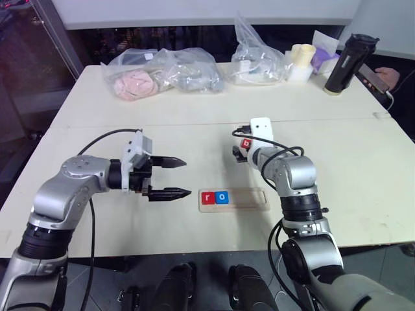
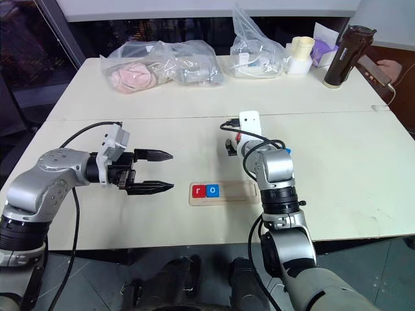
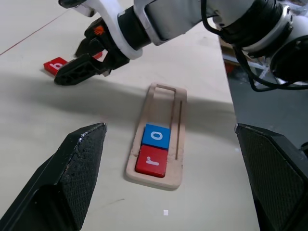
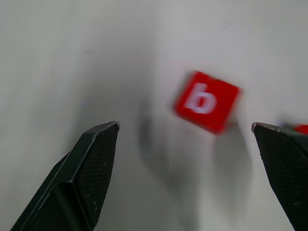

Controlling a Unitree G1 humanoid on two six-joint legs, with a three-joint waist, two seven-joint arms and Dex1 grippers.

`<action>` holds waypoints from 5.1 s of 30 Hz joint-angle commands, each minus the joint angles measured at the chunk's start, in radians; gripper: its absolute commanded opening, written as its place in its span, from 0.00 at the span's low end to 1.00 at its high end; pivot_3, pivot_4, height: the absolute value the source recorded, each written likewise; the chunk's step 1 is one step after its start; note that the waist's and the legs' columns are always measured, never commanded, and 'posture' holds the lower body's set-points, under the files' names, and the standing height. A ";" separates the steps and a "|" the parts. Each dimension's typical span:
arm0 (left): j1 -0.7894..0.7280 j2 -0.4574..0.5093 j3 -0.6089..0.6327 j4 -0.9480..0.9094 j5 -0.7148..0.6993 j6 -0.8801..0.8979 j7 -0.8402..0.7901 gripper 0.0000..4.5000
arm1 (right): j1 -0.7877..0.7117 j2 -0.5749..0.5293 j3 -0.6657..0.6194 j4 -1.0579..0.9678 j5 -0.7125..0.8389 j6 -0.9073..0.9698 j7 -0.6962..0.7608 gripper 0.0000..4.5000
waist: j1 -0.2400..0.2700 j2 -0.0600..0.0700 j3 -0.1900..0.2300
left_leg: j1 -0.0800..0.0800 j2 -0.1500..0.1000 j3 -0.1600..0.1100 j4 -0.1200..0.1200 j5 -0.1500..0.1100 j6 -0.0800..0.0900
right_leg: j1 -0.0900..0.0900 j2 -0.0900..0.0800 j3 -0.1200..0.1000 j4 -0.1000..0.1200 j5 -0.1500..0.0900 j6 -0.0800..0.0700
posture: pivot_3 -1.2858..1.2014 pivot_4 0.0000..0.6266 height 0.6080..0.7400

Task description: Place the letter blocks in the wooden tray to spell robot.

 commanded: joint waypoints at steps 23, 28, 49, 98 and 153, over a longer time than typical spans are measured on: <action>0.036 -0.006 0.010 -0.056 0.001 -0.030 0.132 1.00 | -0.144 0.101 -0.029 0.395 -0.063 -0.222 -0.047 0.68 | -0.006 0.000 0.000 | 0.012 0.003 0.001 -0.006 0.003 -0.004 | 0.005 0.003 0.003 0.004 -0.001 -0.005 | 0.52 0.24 0.98; 0.025 -0.011 -0.001 -0.038 0.010 -0.043 0.129 1.00 | -0.109 0.116 -0.066 0.301 -0.039 -0.139 -0.059 0.27 | -0.002 0.000 0.000 | 0.012 0.003 0.001 -0.008 0.003 -0.004 | 0.005 0.004 0.003 0.004 -0.001 -0.006 | 0.52 0.24 0.98; -0.023 -0.044 -0.051 0.026 -0.006 -0.062 0.031 1.00 | 0.488 -0.262 -0.206 -0.960 0.136 0.544 0.228 0.27 | 0.000 0.000 0.000 | 0.010 0.003 0.002 -0.007 0.003 -0.004 | 0.004 0.002 0.002 0.001 -0.004 -0.009 | 0.52 0.24 0.98; -0.005 -0.011 -0.057 0.007 0.034 -0.107 -0.010 1.00 | 0.625 -0.913 0.045 -0.123 0.066 -0.780 1.279 0.94 | 0.016 0.000 0.001 | 0.010 0.005 0.000 -0.005 -0.003 0.004 | 0.017 -0.001 -0.006 -0.017 -0.006 -0.007 | 0.52 0.24 0.98; 0.075 0.035 -0.027 -0.094 -0.016 -0.106 0.018 1.00 | 0.274 -0.638 0.420 -0.308 -0.051 -0.683 1.288 0.25 | 0.028 0.000 0.001 | 0.011 0.004 0.000 -0.005 -0.003 0.003 | 0.016 -0.001 -0.005 -0.014 -0.005 -0.007 | 0.52 0.24 0.98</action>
